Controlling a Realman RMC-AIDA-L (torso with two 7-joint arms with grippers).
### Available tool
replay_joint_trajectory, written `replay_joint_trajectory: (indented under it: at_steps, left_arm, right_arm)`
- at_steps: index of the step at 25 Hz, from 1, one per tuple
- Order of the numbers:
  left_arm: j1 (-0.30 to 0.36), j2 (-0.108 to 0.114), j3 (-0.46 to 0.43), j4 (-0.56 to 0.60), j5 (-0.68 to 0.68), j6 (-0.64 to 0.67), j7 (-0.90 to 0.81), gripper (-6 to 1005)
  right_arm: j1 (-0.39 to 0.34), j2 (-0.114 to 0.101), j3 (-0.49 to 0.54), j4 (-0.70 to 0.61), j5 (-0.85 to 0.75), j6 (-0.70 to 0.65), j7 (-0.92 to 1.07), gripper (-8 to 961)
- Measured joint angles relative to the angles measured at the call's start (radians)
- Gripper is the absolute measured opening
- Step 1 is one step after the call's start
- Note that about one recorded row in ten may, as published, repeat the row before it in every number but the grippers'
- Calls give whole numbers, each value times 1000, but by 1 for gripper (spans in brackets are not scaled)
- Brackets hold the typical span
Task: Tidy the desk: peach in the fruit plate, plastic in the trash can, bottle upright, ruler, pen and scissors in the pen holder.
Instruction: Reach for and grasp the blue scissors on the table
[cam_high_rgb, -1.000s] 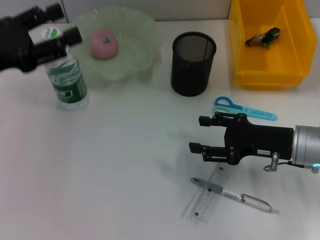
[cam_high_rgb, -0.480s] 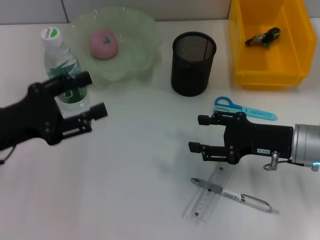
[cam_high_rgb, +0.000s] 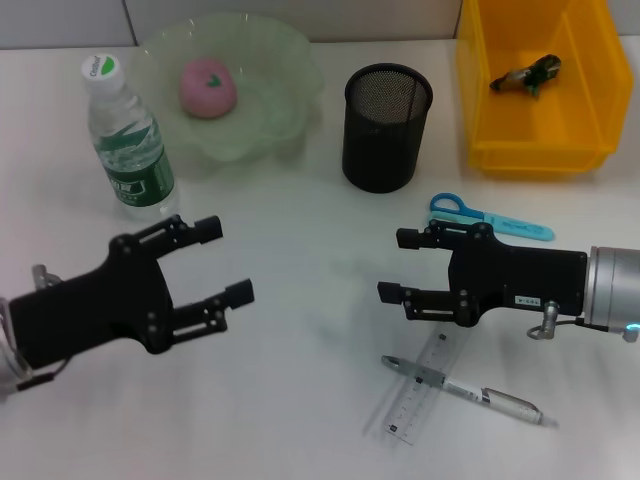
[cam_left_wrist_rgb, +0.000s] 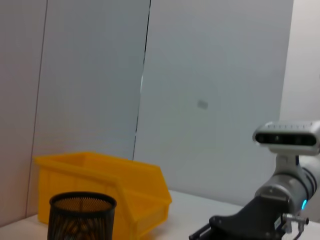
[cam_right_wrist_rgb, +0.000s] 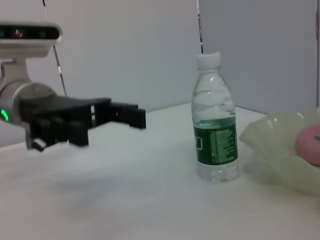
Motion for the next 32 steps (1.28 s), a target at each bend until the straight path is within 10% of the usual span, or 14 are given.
replay_joint_trajectory:
  at_steps: [32]
  left_arm:
    - [-12,4,54,-69,1,-112,73,799]
  right_arm:
    - [11,0,3,0,0,3,9,740]
